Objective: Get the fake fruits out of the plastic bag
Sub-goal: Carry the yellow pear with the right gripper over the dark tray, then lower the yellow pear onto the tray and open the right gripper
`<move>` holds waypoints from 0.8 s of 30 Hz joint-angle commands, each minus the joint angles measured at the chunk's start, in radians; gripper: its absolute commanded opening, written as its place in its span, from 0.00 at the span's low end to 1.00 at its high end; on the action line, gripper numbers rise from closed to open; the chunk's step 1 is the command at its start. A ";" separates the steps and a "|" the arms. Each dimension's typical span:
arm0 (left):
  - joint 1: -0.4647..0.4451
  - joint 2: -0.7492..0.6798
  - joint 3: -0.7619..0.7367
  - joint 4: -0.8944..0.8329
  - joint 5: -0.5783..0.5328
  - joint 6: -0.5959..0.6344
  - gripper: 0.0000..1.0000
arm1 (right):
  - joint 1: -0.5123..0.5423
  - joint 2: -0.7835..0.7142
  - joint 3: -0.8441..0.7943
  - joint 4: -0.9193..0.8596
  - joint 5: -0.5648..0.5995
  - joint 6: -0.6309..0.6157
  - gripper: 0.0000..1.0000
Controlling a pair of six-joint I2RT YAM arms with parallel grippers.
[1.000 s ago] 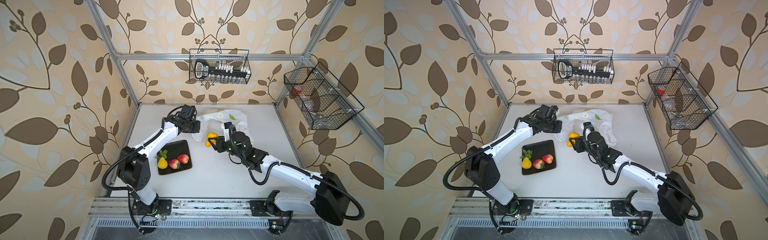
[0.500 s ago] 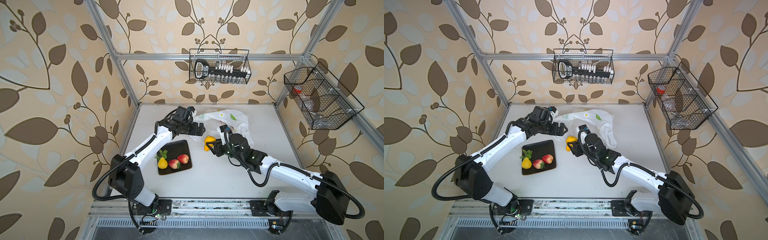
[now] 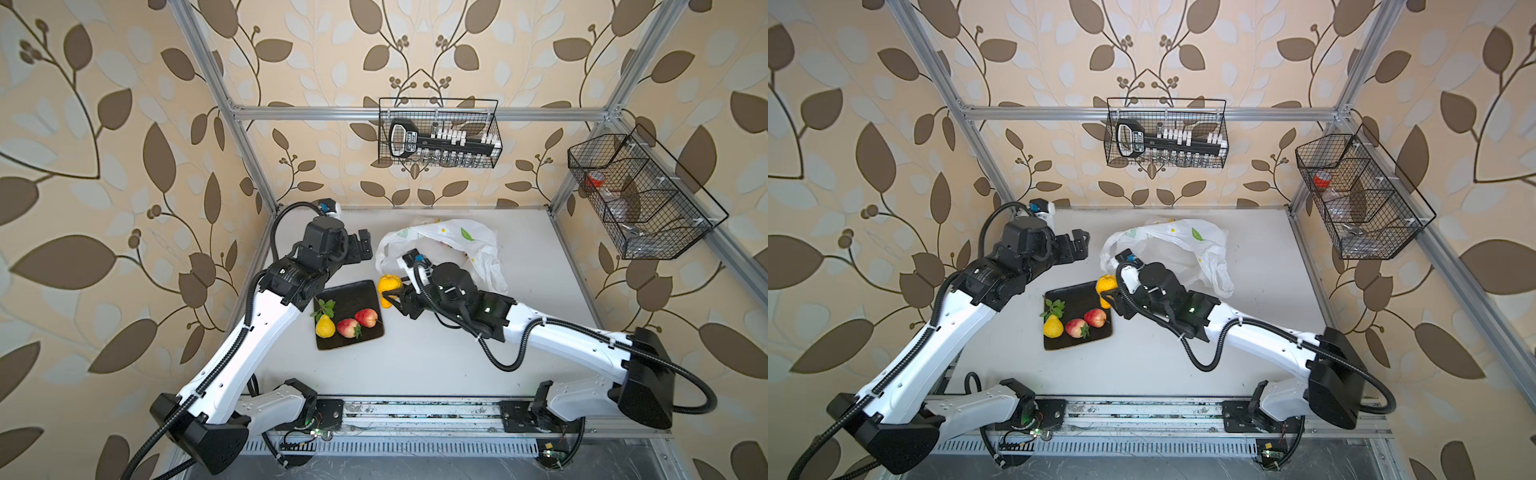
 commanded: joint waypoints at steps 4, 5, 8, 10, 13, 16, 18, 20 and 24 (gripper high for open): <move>0.040 -0.136 -0.080 -0.079 -0.300 -0.132 0.99 | 0.061 0.260 0.197 -0.005 0.005 0.023 0.42; 0.042 -0.157 -0.089 -0.085 -0.314 -0.139 0.99 | 0.063 0.308 0.236 -0.015 0.005 0.049 0.42; 0.042 -0.196 -0.102 -0.122 -0.341 -0.166 0.99 | 0.064 0.439 0.362 -0.079 0.019 0.115 0.42; 0.042 -0.214 -0.108 -0.151 -0.347 -0.183 0.99 | 0.063 0.515 0.450 -0.139 0.046 0.156 0.42; 0.042 -0.241 -0.132 -0.194 -0.345 -0.214 0.99 | 0.062 0.610 0.541 -0.195 0.066 0.188 0.43; 0.042 -0.266 -0.160 -0.234 -0.337 -0.252 0.99 | 0.050 0.691 0.609 -0.238 0.075 0.213 0.43; 0.042 -0.283 -0.178 -0.246 -0.329 -0.258 0.99 | 0.038 0.735 0.631 -0.246 0.067 0.236 0.43; 0.041 -0.297 -0.193 -0.249 -0.318 -0.258 0.99 | 0.030 0.774 0.656 -0.246 0.061 0.248 0.44; 0.042 -0.302 -0.204 -0.262 -0.319 -0.249 0.99 | 0.027 0.847 0.736 -0.262 0.041 0.272 0.44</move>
